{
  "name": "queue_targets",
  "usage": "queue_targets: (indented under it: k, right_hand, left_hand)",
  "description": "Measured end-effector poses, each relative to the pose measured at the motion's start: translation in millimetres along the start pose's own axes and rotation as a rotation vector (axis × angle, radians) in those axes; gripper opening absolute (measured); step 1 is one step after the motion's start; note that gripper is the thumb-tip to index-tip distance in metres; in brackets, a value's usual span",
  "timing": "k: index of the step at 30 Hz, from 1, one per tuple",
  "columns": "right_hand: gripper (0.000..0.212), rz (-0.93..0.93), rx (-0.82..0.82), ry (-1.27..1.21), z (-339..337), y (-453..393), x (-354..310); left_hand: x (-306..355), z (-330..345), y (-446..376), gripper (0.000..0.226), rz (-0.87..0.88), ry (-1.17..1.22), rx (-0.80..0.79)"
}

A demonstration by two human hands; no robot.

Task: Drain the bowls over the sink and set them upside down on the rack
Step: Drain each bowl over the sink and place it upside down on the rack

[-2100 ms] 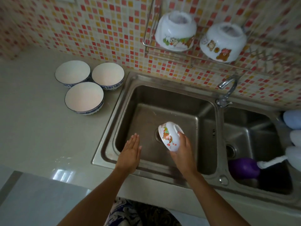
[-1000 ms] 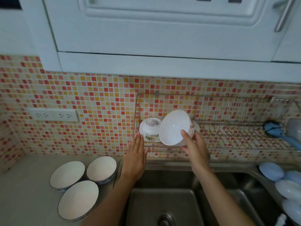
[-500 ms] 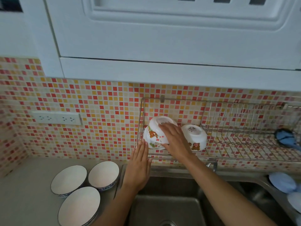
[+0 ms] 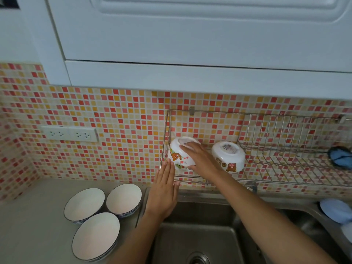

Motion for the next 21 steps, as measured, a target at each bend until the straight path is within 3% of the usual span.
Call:
queue_targets:
  k: [4,9,14,21]
  right_hand:
    - [0.080,0.033,0.001,-0.058,0.8,5.0,7.2]
    - [0.069,0.108,0.255,-0.128,-20.2,33.2,23.4]
    - [0.066,0.150,0.117,0.010,-5.0,40.2,31.9]
    - [0.063,0.210,0.076,0.011,2.2,38.6,35.0]
  left_hand:
    - [1.7,0.7,-0.5,0.057,-0.014,-0.017,0.000]
    - [11.7,-7.0,-12.1,0.063,0.011,-0.112,0.005]
    - [30.0,-10.3,-52.0,0.062,0.141,-0.068,-0.023]
    - [24.2,0.5,-66.5,0.059,0.087,0.025,-0.061]
Point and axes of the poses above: each hand's wrist, its own y-axis away from the middle knuckle, its own z-axis out of the palm, x = y × z, the point moved 8 cm from there along -y, towards the middle knuckle, and after that the axes turned 14 degrees about -y, right-handed, at the moved point
